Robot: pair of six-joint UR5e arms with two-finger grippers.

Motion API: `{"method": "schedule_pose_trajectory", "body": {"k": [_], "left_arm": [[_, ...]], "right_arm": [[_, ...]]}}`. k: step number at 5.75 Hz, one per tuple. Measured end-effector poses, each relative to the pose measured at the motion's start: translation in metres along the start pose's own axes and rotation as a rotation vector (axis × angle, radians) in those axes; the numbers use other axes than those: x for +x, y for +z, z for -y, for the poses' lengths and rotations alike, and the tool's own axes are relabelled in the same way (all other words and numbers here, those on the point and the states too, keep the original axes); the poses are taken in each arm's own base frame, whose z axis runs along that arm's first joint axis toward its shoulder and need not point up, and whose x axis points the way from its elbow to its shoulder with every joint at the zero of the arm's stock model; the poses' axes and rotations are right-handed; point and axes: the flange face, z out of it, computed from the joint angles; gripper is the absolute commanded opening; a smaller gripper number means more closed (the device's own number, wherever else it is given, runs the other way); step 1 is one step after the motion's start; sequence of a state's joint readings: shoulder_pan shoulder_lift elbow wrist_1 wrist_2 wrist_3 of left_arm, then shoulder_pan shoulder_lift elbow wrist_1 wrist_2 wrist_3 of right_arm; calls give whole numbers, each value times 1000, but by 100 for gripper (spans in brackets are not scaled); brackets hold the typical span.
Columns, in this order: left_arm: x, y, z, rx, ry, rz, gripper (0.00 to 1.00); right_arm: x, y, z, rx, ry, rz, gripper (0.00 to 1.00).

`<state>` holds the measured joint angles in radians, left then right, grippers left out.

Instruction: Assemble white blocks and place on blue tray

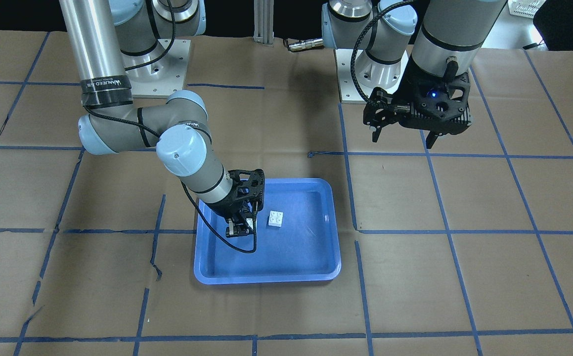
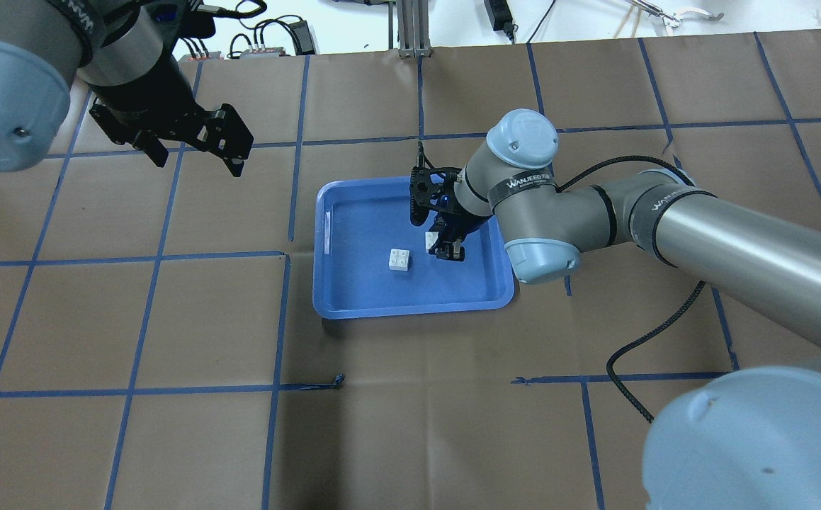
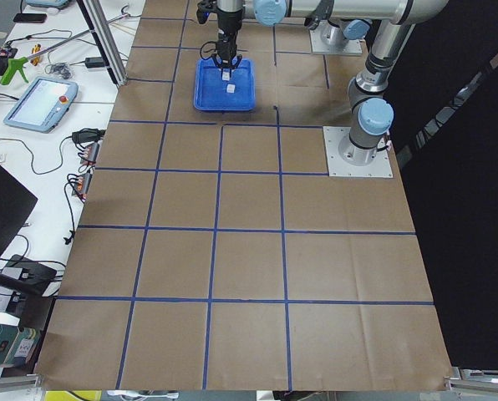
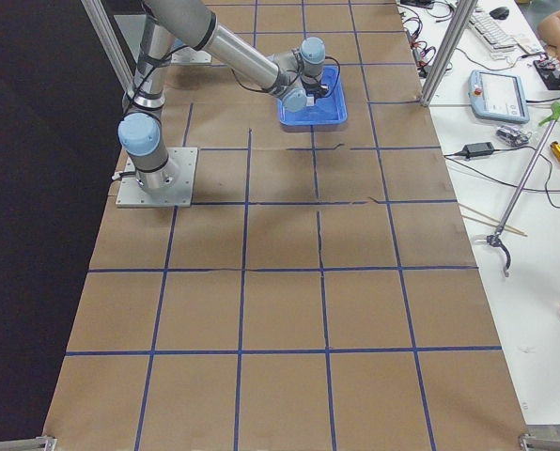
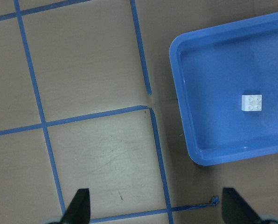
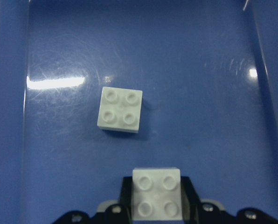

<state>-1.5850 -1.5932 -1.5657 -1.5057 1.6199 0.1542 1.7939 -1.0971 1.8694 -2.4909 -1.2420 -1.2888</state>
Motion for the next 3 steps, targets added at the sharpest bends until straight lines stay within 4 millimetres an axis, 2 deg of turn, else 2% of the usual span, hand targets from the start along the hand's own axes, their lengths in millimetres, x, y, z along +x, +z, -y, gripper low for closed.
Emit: {"method": "schedule_pose_trajectory", "body": {"k": [3], "left_arm": [[0, -6, -4, 11, -4, 2, 99]], "right_arm": [[-11, 8, 14, 0, 26, 15, 38]]}}
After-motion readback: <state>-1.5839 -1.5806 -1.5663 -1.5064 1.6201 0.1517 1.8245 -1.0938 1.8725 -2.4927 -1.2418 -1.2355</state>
